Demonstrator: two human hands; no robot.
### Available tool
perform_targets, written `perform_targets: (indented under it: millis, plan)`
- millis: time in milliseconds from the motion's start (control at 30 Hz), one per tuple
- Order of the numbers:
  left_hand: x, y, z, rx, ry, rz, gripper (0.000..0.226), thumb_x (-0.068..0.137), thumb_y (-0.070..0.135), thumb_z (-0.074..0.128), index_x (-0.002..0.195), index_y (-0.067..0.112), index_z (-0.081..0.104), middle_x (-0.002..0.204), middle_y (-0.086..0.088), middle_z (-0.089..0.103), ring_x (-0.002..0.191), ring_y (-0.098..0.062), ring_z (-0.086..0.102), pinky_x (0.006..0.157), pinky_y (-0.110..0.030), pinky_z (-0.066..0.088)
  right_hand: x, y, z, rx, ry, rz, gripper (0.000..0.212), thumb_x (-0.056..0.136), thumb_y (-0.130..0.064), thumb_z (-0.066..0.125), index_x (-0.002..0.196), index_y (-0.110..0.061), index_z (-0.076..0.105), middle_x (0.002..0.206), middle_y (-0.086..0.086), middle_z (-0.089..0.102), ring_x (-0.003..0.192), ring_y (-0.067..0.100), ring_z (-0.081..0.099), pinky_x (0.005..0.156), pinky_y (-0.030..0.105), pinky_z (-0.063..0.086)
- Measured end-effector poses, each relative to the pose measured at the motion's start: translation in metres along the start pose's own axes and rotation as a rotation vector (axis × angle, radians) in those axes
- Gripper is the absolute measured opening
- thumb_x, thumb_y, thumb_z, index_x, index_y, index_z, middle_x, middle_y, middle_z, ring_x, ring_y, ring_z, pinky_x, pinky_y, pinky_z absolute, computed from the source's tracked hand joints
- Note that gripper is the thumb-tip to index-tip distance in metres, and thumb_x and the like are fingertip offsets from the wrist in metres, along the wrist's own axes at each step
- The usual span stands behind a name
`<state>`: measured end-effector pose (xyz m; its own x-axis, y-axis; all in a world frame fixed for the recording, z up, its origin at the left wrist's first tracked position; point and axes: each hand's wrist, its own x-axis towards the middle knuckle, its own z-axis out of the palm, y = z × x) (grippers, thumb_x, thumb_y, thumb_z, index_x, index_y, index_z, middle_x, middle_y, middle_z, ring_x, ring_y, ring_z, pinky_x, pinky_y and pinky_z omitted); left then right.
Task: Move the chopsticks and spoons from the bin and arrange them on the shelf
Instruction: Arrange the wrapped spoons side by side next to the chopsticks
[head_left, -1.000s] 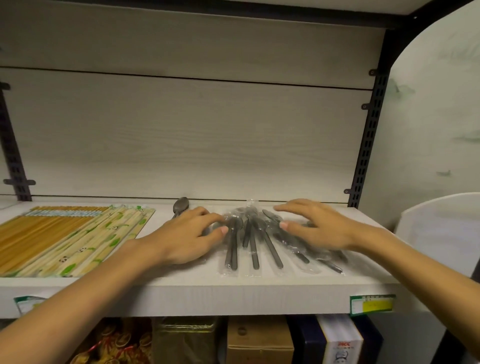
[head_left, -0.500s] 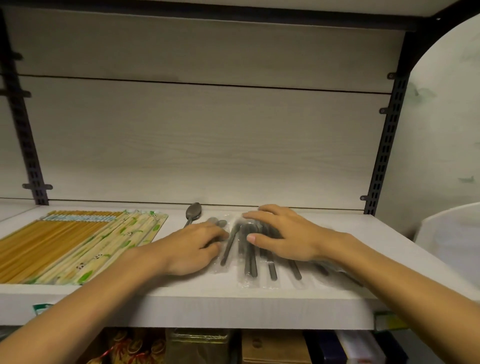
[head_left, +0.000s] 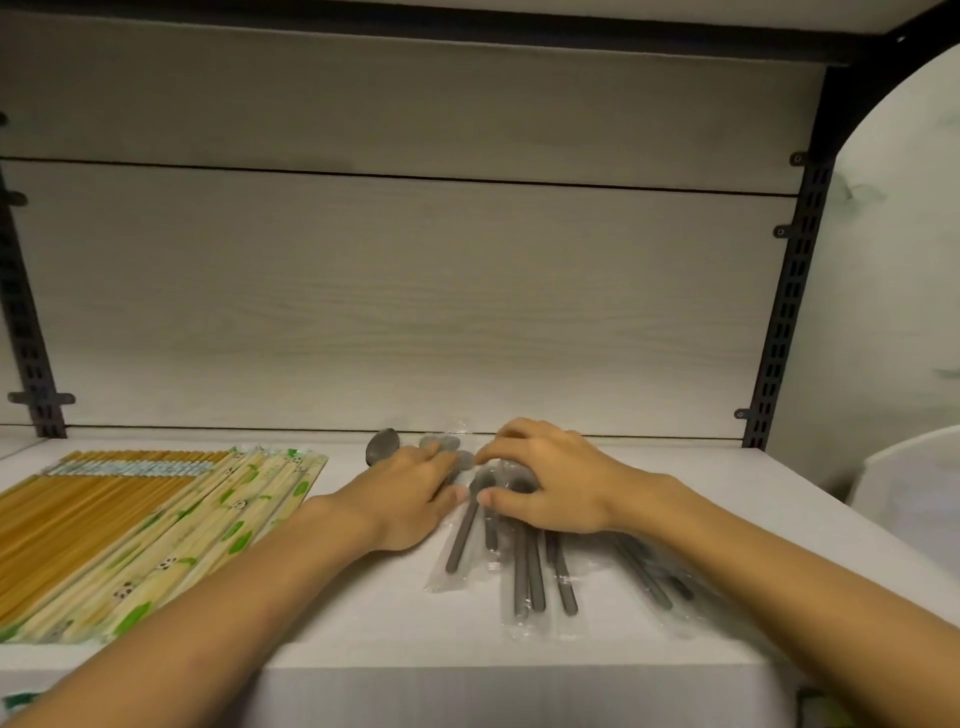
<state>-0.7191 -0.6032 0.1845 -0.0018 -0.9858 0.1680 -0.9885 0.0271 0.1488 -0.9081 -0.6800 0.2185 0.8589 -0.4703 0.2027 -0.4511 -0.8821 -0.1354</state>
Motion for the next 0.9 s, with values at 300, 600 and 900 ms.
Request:
perform_targets:
  millis: [300, 600, 900]
  plan:
    - [-0.016, 0.007, -0.002, -0.176, 0.097, 0.055, 0.025, 0.099, 0.026, 0.039, 0.108, 0.015, 0.059, 0.111, 0.0, 0.061, 0.107, -0.017, 0.052, 0.093, -0.031, 0.04, 0.004, 0.011, 0.022, 0.071, -0.056, 0.025, 0.046, 0.085, -0.059, 0.037, 0.116, -0.033, 0.059, 0.115, -0.009, 0.056, 0.107, 0.015, 0.053, 0.097, 0.041, 0.044]
    - [-0.019, 0.009, -0.003, -0.324, -0.017, -0.013, 0.027, 0.089, 0.034, 0.034, 0.115, 0.035, 0.04, 0.114, 0.005, 0.059, 0.106, -0.017, 0.052, 0.096, -0.043, 0.041, 0.005, 0.011, 0.024, 0.112, -0.112, 0.025, 0.048, 0.084, -0.036, 0.033, 0.13, -0.037, 0.046, 0.114, -0.008, 0.062, 0.106, 0.018, 0.054, 0.097, 0.039, 0.042]
    - [-0.016, 0.008, 0.003, -0.199, 0.144, 0.025, 0.017, 0.098, 0.016, 0.041, 0.112, 0.019, 0.05, 0.079, 0.011, 0.047, 0.08, -0.014, 0.046, 0.069, -0.022, 0.033, 0.0, 0.012, 0.018, 0.056, -0.127, 0.072, 0.045, 0.085, -0.039, 0.033, 0.126, -0.04, 0.051, 0.124, -0.005, 0.055, 0.118, 0.019, 0.046, 0.103, 0.045, 0.036]
